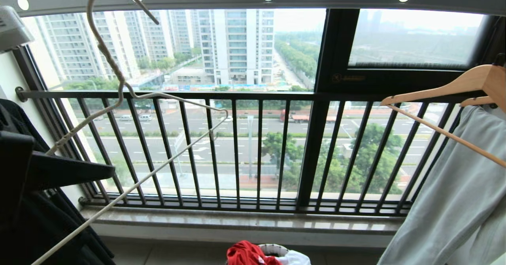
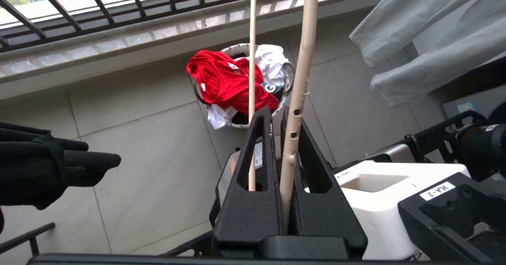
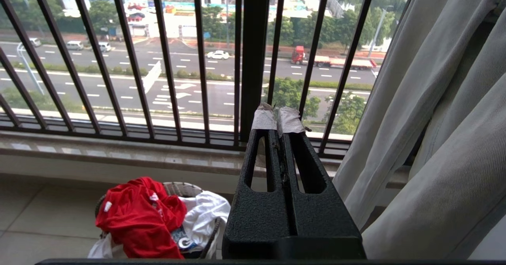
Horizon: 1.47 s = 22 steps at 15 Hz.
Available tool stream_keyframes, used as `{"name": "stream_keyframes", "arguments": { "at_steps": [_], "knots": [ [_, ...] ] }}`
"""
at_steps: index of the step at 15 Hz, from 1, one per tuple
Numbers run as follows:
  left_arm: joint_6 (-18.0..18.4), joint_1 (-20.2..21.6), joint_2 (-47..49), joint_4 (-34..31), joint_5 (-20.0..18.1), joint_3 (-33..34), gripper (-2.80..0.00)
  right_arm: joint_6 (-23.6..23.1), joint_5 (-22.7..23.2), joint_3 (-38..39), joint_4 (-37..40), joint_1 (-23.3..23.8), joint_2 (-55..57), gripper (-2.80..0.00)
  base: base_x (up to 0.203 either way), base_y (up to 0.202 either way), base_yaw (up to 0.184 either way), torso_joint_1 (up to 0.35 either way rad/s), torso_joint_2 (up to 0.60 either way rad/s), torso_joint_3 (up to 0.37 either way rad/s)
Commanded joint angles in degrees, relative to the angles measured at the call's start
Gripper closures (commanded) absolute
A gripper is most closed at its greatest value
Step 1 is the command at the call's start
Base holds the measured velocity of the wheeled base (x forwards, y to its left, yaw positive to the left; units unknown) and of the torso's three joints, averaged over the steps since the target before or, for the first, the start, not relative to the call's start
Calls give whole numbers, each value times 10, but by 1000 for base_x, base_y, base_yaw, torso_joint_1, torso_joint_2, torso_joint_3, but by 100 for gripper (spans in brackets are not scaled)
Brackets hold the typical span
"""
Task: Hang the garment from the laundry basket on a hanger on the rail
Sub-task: Pick up clothes from the basket
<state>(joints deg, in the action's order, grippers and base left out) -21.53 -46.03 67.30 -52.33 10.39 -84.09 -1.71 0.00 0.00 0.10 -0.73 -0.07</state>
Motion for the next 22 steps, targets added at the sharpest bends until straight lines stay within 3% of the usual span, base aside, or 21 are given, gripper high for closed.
{"name": "stream_keyframes", "arguments": {
  "at_steps": [1, 3, 5, 7, 9, 13, 15, 19, 22],
  "knots": [
    [-1, 10, 1, 3, -23, 59, 0, -1, 0, 0, 0, 0, 1, 0, 0, 0, 0, 0, 0, 0],
    [15, 33, 27, 31, -27, 76, 0, 0, 0, 0, 0, -1, 1, 0, 0, 0, 0, 0, 0, 0],
    [50, 83, 56, 44, -36, 86, 0, 0, 0, 0, 0, 0, 1, 0, 0, 0, 0, 0, 0, 0],
    [96, 151, 75, 49, -92, 102, 0, 0, 0, 0, 0, -1, 1, 0, 0, 0, 0, 0, 0, 0],
    [144, 189, 92, 68, -162, 127, 0, 0, 0, 0, 0, -1, 1, 0, 0, 0, 0, 0, 0, 0],
    [172, 190, 94, 266, -191, 250, 0, 0, 0, 0, 0, -1, 1, 0, 0, 0, 0, 0, 0, 0],
    [177, 192, 86, 280, -254, 262, 0, 0, 0, 0, 0, 0, 1, 0, 0, 0, 0, 0, 0, 0],
    [182, 191, 85, 283, -268, 274, 0, 0, 0, 0, 0, 0, 1, 0, 0, 0, 0, 0, 0, 0],
    [196, 192, 80, 283, -301, 274, 0, 0, 0, 0, 0, -1, 1, 0, 0, 0, 0, 0, 0, 0]
  ]
}}
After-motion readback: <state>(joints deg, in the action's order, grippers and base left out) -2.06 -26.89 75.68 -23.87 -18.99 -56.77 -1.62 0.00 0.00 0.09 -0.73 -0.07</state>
